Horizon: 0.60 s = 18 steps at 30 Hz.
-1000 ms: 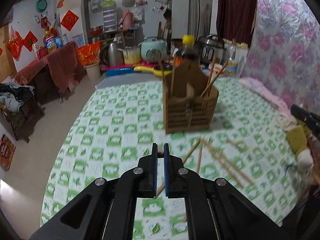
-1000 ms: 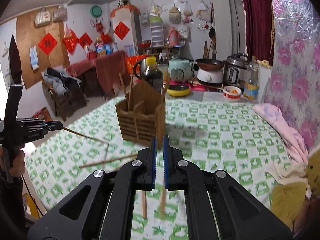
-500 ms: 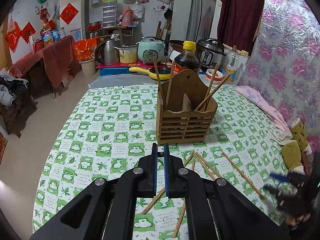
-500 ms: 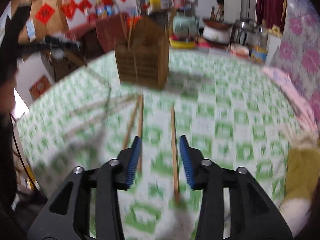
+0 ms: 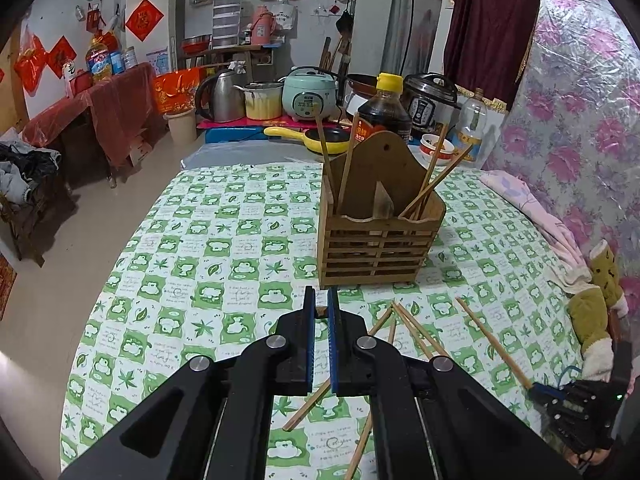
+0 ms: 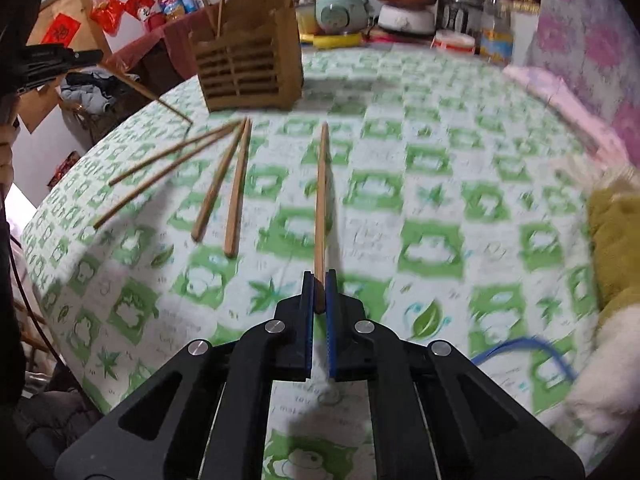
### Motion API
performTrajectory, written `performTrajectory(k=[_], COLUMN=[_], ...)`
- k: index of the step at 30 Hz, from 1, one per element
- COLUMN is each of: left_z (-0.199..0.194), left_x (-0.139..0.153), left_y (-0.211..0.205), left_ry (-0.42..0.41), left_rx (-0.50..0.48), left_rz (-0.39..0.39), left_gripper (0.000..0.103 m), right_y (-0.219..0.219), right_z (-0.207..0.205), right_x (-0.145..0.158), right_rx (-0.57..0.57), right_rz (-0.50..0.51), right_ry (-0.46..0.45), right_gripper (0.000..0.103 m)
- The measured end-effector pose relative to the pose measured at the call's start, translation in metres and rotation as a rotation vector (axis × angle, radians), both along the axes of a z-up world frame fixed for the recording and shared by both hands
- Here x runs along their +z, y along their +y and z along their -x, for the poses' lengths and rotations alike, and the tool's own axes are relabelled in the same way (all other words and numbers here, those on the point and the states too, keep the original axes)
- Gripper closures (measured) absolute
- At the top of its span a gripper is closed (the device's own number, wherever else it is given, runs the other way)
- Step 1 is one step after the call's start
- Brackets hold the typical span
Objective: Organize utensils
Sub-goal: 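Lift both held chopsticks and carry them over the wooden holder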
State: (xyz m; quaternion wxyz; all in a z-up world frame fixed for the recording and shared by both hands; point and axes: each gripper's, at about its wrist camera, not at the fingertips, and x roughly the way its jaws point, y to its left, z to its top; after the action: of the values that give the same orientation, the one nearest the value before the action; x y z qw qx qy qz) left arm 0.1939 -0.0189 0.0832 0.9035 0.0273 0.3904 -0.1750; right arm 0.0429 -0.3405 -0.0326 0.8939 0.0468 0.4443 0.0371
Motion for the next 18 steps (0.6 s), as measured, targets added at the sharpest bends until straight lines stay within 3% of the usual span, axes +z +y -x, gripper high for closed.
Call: performTrajectory(k=[8,18], left_z=[-0.004,-0.024], left_x=[0.028,0.081], left_y=[-0.005,-0.034], left_ry=[-0.027,-0.087], left_rx=[-0.017,-0.052], left_rz=[0.031,0.062], left_gripper=[0.097,0.097], right_y=[-0.003,0.012], right_z=[-0.023,-0.073], right_x=[0.1,0.171], right_rx=[-0.001,0.033], right_rz=[0.001,-0.073], right_ry=[-0.241,-0.395], right_gripper=[0.097,0.097])
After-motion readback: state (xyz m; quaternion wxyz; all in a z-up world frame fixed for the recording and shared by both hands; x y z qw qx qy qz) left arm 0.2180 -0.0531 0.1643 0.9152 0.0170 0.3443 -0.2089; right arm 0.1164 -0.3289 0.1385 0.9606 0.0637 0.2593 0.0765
